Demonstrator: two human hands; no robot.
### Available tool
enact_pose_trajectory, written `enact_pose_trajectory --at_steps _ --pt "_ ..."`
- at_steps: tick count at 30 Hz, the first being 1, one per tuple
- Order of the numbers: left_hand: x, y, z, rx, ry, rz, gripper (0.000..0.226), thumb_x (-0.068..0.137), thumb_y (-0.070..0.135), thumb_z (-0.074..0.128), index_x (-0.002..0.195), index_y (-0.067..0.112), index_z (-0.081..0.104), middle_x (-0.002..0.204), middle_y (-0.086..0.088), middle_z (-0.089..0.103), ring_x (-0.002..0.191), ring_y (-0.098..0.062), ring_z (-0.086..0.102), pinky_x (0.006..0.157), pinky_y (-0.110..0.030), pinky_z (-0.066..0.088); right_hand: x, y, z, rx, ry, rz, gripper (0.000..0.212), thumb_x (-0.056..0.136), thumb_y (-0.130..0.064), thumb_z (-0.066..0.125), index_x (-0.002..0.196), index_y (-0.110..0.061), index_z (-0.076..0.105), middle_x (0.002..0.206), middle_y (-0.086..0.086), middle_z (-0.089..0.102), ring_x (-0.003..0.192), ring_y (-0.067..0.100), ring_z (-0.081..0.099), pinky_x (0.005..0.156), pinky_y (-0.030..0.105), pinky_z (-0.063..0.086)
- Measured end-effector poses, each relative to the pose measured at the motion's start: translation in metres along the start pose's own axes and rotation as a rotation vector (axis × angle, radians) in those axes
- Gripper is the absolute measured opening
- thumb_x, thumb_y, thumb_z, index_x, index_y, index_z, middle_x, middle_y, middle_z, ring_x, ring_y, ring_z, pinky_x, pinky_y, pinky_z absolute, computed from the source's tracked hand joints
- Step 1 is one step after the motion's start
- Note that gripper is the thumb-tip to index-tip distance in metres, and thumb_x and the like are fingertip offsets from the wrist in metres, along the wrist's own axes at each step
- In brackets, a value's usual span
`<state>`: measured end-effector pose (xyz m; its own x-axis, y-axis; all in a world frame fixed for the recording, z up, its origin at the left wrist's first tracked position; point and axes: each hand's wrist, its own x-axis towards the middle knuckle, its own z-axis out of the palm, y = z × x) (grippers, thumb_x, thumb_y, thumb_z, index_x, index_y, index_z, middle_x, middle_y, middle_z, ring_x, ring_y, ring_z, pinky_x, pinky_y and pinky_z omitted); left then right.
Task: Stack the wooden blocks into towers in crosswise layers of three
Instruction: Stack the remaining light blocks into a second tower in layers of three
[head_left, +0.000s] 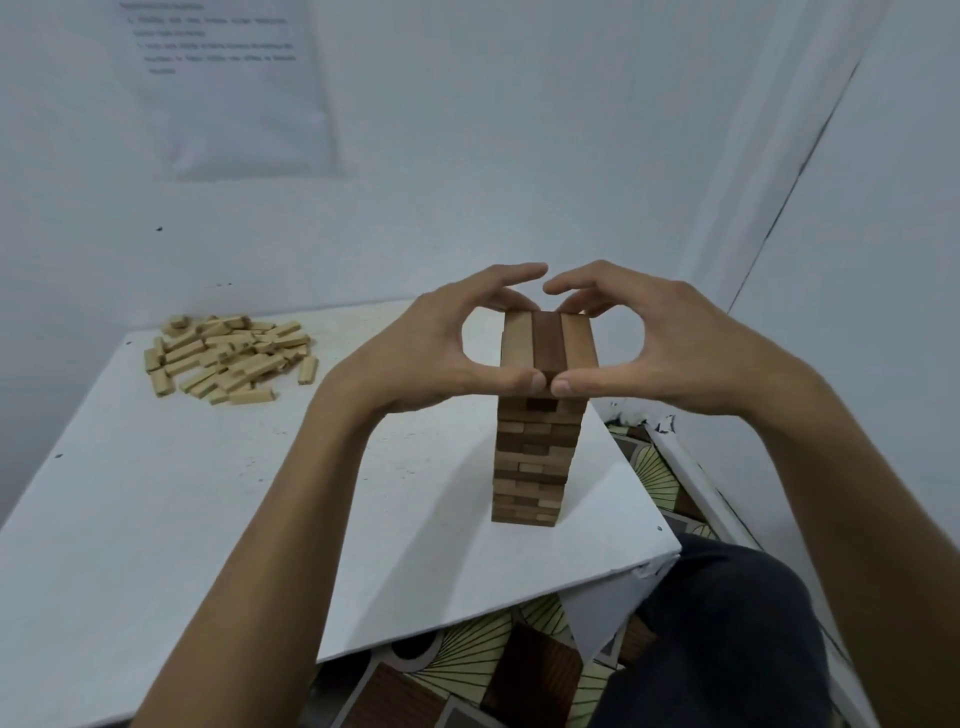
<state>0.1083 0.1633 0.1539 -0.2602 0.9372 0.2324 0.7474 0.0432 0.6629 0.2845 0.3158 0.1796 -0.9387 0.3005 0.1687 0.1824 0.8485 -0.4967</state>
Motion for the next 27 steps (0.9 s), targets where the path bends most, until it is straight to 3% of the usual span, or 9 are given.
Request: enact_pose_trajectory --at_steps 8,13,17,22,24,27 --pt "0.002 -0.005 0.002 -0.008 -0.010 -0.027 0.085 0.069 0.057 0.075 0.144 0.046 0.038 0.127 0.023 0.058 0.126 0.009 0.045 0.096 -0.012 0.026 0.006 0.006 0.005 0.012 -0.021 0.009 0.074 0.068 -0.061 0.073 0.134 -0.044 0.045 0.126 -0.018 0.057 0.118 0.005 0.052 0.098 0.029 0.039" --pt "0.003 -0.007 0.004 -0.009 -0.018 -0.035 0.083 0.071 0.053 0.074 0.145 0.044 0.038 0.129 0.019 0.059 0.128 0.002 0.046 0.104 -0.026 0.030 0.007 0.008 0.007 0.008 -0.033 0.004 0.075 0.067 -0.061 0.073 0.134 -0.045 0.044 0.124 -0.019 0.056 0.117 0.004 0.051 0.096 0.027 0.037" --pt "0.003 -0.008 0.006 -0.026 -0.024 -0.045 0.080 0.072 0.051 0.075 0.144 0.045 0.039 0.128 0.020 0.059 0.126 0.006 0.046 0.098 -0.018 0.029 0.008 0.010 0.008 0.018 -0.044 0.006 0.077 0.063 -0.066 0.067 0.133 -0.045 0.044 0.122 -0.021 0.055 0.117 0.002 0.051 0.090 0.019 0.034" --pt "0.002 -0.008 0.007 -0.038 -0.031 -0.053 0.090 0.067 0.056 0.076 0.146 0.044 0.036 0.135 0.017 0.056 0.126 0.004 0.048 0.106 -0.029 0.035 0.010 0.014 0.012 0.018 -0.048 0.008 0.083 0.063 -0.068 0.071 0.137 -0.048 0.039 0.130 -0.021 0.051 0.120 0.001 0.047 0.093 0.022 0.032" --pt "0.002 -0.009 0.008 -0.040 -0.042 -0.065 0.096 0.064 0.056 0.077 0.148 0.044 0.033 0.137 0.016 0.055 0.127 0.002 0.047 0.106 -0.028 0.033 0.008 0.019 0.012 0.036 -0.052 0.010 0.084 0.063 -0.071 0.075 0.136 -0.054 0.036 0.131 -0.025 0.048 0.122 -0.001 0.046 0.094 0.020 0.032" --pt "0.003 -0.012 0.010 -0.050 -0.045 -0.070 0.100 0.062 0.055 0.078 0.149 0.044 0.031 0.137 0.015 0.055 0.128 0.001 0.047 0.104 -0.024 0.031 0.005 0.026 0.011 0.071 -0.055 0.028 0.085 0.061 -0.068 0.073 0.136 -0.058 0.034 0.133 -0.024 0.050 0.125 0.000 0.047 0.105 0.030 0.036"
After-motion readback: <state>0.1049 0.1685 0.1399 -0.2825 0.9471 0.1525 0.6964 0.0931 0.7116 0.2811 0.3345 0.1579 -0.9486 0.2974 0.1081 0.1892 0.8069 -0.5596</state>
